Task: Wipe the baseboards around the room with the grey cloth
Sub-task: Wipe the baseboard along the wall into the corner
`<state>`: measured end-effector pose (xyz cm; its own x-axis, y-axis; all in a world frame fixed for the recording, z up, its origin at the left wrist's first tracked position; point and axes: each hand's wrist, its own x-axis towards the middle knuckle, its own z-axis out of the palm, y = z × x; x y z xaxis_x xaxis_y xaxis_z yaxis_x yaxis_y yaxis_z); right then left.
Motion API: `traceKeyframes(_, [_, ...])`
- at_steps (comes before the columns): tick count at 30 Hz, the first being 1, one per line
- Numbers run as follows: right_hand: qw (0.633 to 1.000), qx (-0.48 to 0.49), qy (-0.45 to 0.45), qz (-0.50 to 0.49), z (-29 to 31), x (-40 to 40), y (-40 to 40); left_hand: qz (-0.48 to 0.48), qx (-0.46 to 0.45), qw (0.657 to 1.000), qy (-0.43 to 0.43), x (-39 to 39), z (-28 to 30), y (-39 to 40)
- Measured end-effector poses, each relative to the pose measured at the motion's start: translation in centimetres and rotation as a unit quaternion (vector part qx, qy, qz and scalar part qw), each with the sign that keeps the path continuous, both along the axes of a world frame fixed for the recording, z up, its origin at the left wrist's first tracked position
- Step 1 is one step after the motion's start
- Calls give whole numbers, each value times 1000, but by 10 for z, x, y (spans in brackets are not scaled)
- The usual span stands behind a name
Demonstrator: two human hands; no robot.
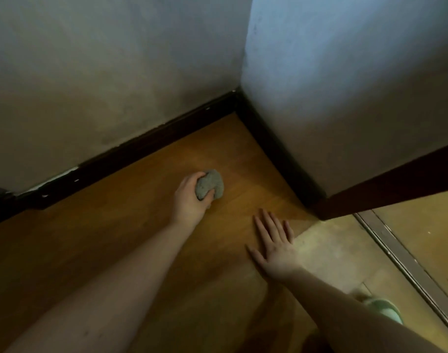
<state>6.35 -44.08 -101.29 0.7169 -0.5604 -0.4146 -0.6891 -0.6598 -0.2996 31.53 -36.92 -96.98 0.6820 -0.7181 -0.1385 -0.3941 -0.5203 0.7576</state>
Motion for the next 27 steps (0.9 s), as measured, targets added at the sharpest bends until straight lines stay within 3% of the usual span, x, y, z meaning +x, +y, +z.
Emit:
traceKeyframes(7, [991,99,52,78,2,-3,-26,-28,39,999,-14,-21,-8,-44])
traceKeyframes(11, [985,109,86,99,12,-1,-30,-55,64,996,-29,-25,-10,-53])
traceKeyframes(19, [988,101,67,92,8,-8,-26,-120,112,985,-51,-30,-18,-40])
traceKeyframes(27, [992,99,33,72,1,-13,-24,-33,97,994,-38,-43,-9,-47])
